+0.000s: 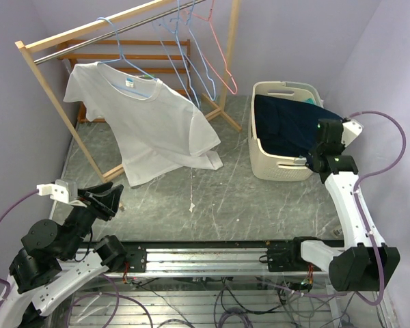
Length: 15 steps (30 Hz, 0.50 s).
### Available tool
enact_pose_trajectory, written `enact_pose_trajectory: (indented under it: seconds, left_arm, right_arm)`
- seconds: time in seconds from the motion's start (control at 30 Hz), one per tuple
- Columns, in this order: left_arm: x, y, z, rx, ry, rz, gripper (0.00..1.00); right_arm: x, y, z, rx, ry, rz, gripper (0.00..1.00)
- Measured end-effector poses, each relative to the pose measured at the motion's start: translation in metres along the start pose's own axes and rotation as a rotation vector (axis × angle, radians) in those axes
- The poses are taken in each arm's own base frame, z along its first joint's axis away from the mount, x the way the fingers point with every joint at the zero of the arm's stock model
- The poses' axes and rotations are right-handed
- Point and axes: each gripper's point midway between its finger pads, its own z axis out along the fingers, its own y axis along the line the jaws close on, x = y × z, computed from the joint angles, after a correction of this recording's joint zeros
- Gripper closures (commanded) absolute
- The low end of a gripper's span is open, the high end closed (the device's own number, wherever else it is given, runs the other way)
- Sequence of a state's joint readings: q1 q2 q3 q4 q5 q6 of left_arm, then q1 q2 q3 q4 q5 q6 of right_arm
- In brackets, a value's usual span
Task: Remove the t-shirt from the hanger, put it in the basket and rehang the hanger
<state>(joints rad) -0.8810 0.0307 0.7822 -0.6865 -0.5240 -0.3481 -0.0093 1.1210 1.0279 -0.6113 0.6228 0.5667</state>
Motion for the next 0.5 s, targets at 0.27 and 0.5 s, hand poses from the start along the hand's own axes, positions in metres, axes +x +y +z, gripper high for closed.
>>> enact_pose_trajectory:
  seconds: [0.27,0.5]
  left_arm:
    - [0.000,0.000,0.000,0.000,0.000,0.000,0.48]
    - [0.000,0.000,0.000,0.000,0.000,0.000,0.48]
  right_arm:
    - [-0.042,0.055,-0.023,-0.270,-0.054,0.038,1.00]
    - [-0.069,0.100,-0.021,-0.410,-0.075,0.023,0.98]
